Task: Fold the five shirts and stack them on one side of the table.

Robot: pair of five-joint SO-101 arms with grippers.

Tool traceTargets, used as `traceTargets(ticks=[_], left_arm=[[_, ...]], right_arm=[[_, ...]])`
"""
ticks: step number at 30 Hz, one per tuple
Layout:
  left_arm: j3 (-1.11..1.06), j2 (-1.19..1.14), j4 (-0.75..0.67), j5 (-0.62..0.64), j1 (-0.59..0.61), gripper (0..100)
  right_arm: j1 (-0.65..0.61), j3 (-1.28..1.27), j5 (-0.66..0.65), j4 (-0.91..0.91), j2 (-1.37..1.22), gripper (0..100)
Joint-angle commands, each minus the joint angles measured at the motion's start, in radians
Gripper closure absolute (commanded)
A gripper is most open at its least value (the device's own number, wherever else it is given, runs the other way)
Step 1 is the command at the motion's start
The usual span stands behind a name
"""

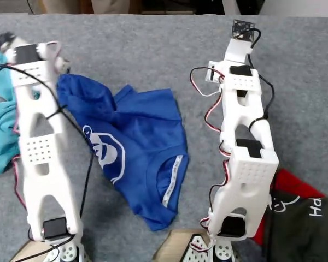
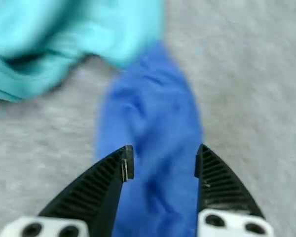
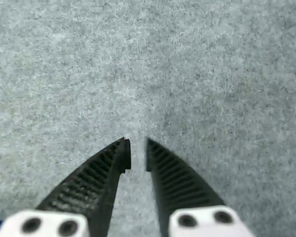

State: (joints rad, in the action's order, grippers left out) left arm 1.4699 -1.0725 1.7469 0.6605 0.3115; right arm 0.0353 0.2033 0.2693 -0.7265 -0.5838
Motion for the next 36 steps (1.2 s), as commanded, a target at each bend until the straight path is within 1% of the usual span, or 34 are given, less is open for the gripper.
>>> traceTargets(ticks=[1,4,7,12,15,17,20,23,24,26,28,31,33,36], left_arm=[[-0.011,0.039,0.014,-0.061,0.120,77],[-0.049,0.085,0.015,-0.193,0.175,77],[-0.170,0.163,0.015,-0.295,0.193,77],[-0.491,0.384,0.015,-0.450,0.206,77],[-0.703,0.522,0.014,-0.494,0.218,77],[-0.844,0.595,0.014,-0.512,0.210,78],[-1.076,0.688,0.012,-0.554,0.166,78],[-1.306,0.782,-0.025,-0.624,0.106,78],[-1.381,0.817,-0.052,-0.631,0.087,78],[-1.531,0.897,-0.126,-0.637,0.052,78],[-1.669,0.978,-0.203,-0.634,0.005,78],[-1.832,1.076,-0.315,-0.623,-0.081,78],[-1.918,1.115,-0.402,-0.572,-0.129,78],[-1.999,1.121,-0.522,-0.486,-0.187,78]], right_arm=[[-0.030,0.074,-0.011,-0.051,0.004,87.0],[-0.059,0.134,-0.011,-0.172,0.010,87.1],[-0.096,0.275,-0.011,-0.387,0.004,86.9],[-0.171,0.472,-0.012,-0.753,0.008,86.8],[-0.220,0.585,-0.060,-0.974,0.004,86.8],[-0.262,0.607,-0.055,-1.066,0.004,86.8],[-0.298,0.461,-0.037,-1.062,0.054,86.8],[-0.383,0.166,-0.037,-1.054,0.159,86.8],[-0.407,0.068,-0.037,-1.026,0.194,86.8],[-0.432,-0.117,-0.028,-0.914,0.269,86.8],[-0.437,-0.234,-0.021,-0.795,0.317,86.8],[-0.438,-0.318,-0.023,-0.667,0.309,86.8],[-0.435,-0.340,-0.023,-0.623,0.260,87.1],[-0.420,-0.335,-0.025,-0.608,0.151,87.1]])
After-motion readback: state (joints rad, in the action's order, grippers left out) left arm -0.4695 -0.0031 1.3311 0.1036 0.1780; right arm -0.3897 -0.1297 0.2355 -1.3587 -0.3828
